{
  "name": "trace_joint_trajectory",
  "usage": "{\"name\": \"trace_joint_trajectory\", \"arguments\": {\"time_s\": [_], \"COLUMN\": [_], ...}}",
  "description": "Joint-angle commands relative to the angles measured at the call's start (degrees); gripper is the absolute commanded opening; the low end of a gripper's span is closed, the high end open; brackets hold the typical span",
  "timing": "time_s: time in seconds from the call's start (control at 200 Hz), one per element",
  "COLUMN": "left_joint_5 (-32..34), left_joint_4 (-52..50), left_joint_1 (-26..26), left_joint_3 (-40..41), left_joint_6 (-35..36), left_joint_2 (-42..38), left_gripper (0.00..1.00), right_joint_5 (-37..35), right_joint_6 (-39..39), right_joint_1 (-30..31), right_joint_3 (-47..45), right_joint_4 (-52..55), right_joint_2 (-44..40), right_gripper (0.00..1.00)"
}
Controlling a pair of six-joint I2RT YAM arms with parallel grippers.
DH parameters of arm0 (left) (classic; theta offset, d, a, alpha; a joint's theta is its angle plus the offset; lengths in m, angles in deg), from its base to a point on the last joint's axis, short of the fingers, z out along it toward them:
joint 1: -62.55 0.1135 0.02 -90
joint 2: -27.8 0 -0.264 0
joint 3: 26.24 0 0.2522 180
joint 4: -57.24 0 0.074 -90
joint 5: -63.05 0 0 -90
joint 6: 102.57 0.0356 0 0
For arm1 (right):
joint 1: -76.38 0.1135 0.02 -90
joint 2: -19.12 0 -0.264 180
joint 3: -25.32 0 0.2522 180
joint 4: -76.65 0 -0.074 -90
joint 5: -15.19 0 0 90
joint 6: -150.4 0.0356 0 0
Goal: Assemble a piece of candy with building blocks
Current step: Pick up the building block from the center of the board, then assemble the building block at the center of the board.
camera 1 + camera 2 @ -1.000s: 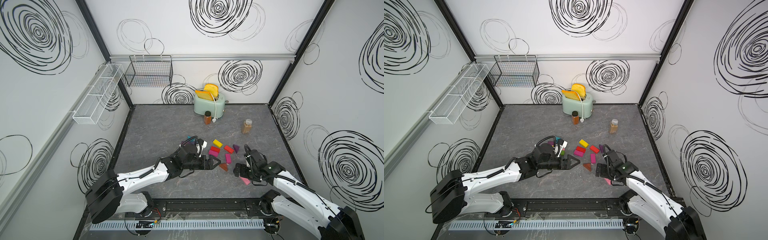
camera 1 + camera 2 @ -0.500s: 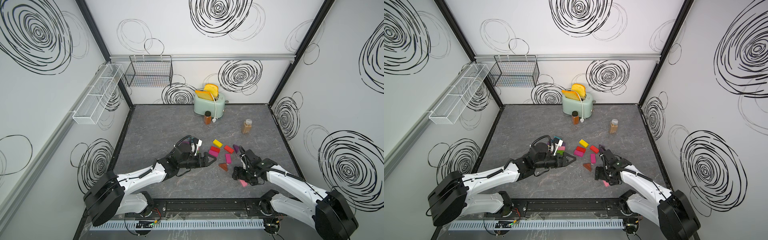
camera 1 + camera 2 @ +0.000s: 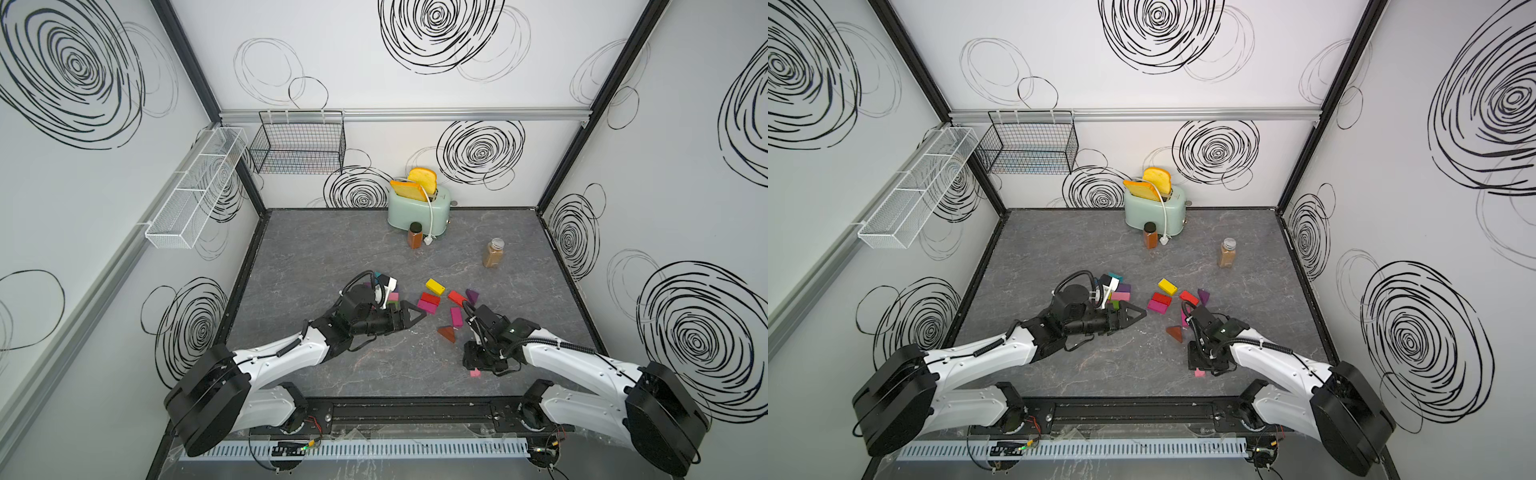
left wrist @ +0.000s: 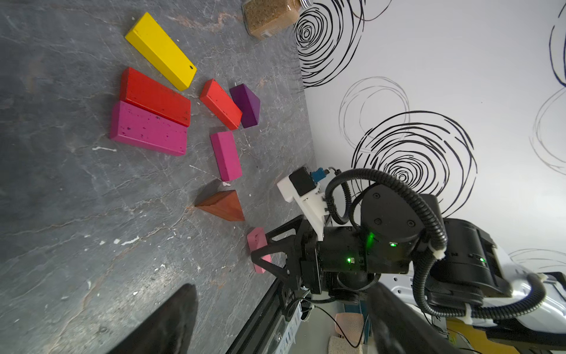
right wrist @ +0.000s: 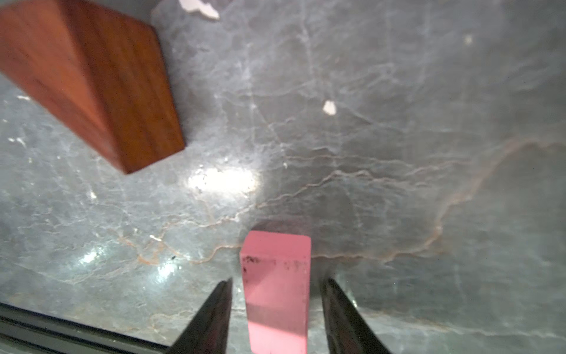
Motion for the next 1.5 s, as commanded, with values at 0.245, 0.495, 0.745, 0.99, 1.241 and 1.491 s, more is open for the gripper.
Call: {"name": "trace_joint_trajectory", "arguments": {"time_s": [0.245,0.495,0.745,0.99,1.241,1.491], "left_joint_5": [-0.6,-0.3,-0.2,0.9,2.1,2.0], "left_joint_4": [3.5,3.2,2.0,-1.7,-7.6,-8.9], "left_joint_1": [1.8,2.3,2.3,2.4,3.6,7.7], "left_joint_3": [1.3,1.6,1.2,1.1,0.6,1.9], "left_joint_6": [-1.8,-1.8,-1.2,2.2,7.5,8.6], "left_joint_2": [-1.4,-0.6,0.1,-1.0,-4.1,-8.1], "left_gripper": [0.88,0.88,0.88,0.88,0.89,0.89], "right_joint_5": [-1.8,-5.6,-5.1,-11.7,-11.8,-11.0], "right_joint_6": [-4.9,-12.0,-11.9,-14.7,-25.4,-33.5], "right_joint_1": [1.4,1.3,0.7,2.4,-1.2,-7.2], "right_joint_3": [6.7,13.0,11.2,22.0,29.2,28.1], "right_joint_4": [-5.7,-5.3,-3.4,5.3,-1.7,-5.8], "right_joint_2": [10.2,17.6,11.7,7.4,19.8,24.9], "right_gripper": [0.21,0.18,0.17,0.15,0.15,0.15]}}
